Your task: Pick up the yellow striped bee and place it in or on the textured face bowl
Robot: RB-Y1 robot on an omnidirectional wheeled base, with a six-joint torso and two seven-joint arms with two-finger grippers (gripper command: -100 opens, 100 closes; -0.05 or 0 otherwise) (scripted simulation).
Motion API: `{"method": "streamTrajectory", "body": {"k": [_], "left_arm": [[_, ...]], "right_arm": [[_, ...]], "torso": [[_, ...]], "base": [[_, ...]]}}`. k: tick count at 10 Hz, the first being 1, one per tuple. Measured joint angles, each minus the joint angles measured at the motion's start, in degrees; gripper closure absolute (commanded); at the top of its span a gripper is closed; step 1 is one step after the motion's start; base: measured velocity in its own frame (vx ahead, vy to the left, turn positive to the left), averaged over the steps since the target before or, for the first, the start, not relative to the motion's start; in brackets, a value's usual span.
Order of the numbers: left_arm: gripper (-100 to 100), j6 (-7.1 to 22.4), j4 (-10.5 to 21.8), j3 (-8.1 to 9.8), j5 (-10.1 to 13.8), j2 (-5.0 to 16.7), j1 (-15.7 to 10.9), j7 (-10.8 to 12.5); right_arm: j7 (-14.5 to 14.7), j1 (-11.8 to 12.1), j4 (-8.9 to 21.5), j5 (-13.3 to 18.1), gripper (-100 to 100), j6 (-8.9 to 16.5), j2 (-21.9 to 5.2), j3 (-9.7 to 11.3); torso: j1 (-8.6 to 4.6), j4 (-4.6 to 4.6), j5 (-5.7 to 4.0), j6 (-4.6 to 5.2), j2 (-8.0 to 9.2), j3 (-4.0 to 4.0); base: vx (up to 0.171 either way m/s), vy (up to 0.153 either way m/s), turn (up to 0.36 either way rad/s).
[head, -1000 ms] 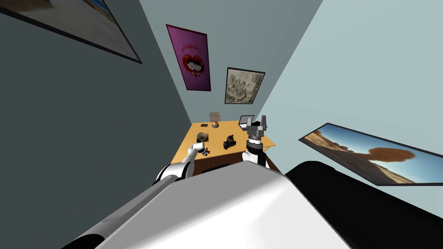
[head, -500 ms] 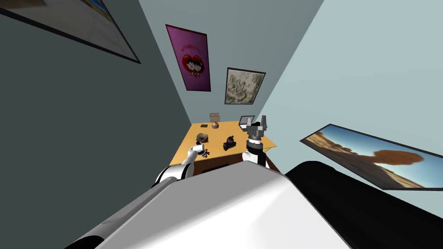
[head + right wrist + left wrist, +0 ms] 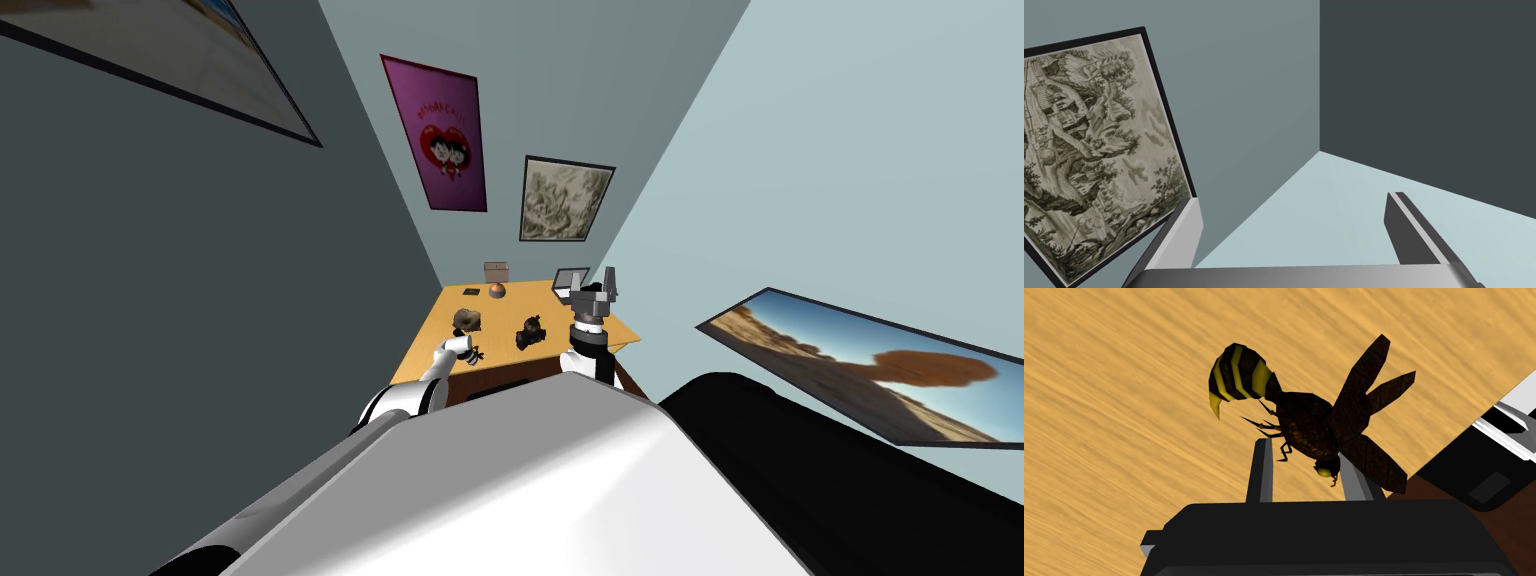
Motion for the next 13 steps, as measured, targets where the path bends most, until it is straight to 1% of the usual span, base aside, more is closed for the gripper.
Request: {"method": "streamTrajectory", "body": {"k": [1,2,3,4,5,6,7,8,9,10,11,12,13], "left_arm": [[100,-0.01,0.0,0.0,0.0,0.0,0.0,0.0],[0,-0.02,-0.01,-0.01,-0.01,0.0,-0.01,-0.01],[100,-0.02,-0.01,-0.01,-0.01,0.0,-0.01,-0.01],[100,1.02,-1.09,-0.11,-0.14,-0.02,-0.26,0.35],[100,2.78,-3.03,-0.29,-0.37,-0.15,-0.32,0.9],[100,4.25,-3.81,-0.37,-0.43,-0.17,-1.0,1.41],[0,4.54,-3.87,-0.37,-0.43,-0.16,-1.11,1.53],[100,4.52,-3.85,-0.37,-0.43,-0.16,-1.08,1.51],[100,5.5,-7.17,-0.5,-0.97,0.46,0.98,1.12],[100,5.14,-6.29,-0.29,-1.07,1.18,0.42,0.8],[100,4.25,-4.41,-0.08,-0.93,1.55,-0.59,0.69],[100,5.22,-8.59,0.17,-1.56,2.68,1.8,-0.45],[100,4.79,-8.46,0.51,-2.01,3.55,0.99,-0.99]], "right_arm": [[0.0,0.0,0.0,0.0,0,0.0,0.0,0.0],[0.0,0.0,0.0,0.0,0,0.0,0.0,0.0],[0.0,0.0,0.0,0.0,0,0.0,0.0,0.0],[0.0,0.0,0.0,0.0,0,0.0,0.0,0.0],[0.0,-0.01,0.0,0.0,0,0.0,0.0,0.0],[0.0,-0.01,0.0,0.0,0,0.0,0.0,0.0],[0.0,0.0,0.0,0.0,0,0.0,0.0,0.0],[0.0,0.0,0.0,0.0,0,0.0,0.0,0.0],[0.0,0.0,0.0,0.0,0,0.0,0.0,0.0],[0.0,0.0,0.0,0.0,0,0.0,0.0,0.0],[0.0,0.0,0.0,0.0,0,0.0,0.0,0.0],[0.0,-0.01,0.0,0.0,0,0.0,0.0,0.0],[0.0,0.0,0.0,0.0,0,0.0,0.0,0.0]], "torso": [[0.0,-0.01,0.0,0.0,-0.02,-0.01],[0.01,-0.01,0.01,0.0,-0.03,-0.02],[0.01,-0.02,0.01,0.0,-0.03,-0.02],[0.04,0.03,0.01,0.01,0.1,0.06],[0.11,0.05,0.02,0.0,0.24,0.13],[0.15,0.06,0.03,-0.01,0.28,0.16],[0.1,0.01,0.03,-0.02,0.16,0.09],[0.04,0.0,0.01,-0.01,0.05,0.02],[0.08,0.0,-0.03,-0.09,0.15,0.07],[0.06,0.03,-0.01,-0.04,0.18,0.1],[0.03,0.02,0.0,-0.02,0.11,0.07],[0.08,0.04,-0.06,-0.12,0.21,0.12],[0.03,0.11,-0.05,-0.02,0.19,0.15]], "base": [[0.0,0.0,0.0],[0.0,0.0,0.0],[-0.049,0.013,-0.02],[-0.08,0.033,-0.021],[-0.081,0.041,-0.011],[-0.033,0.019,-0.006],[-0.007,0.003,0.001],[-0.047,-0.002,-0.01],[-0.061,-0.001,0.022],[-0.029,0.001,0.003],[-0.059,-0.008,-0.035],[-0.06,-0.005,0.031],[-0.025,-0.003,-0.001]]}}
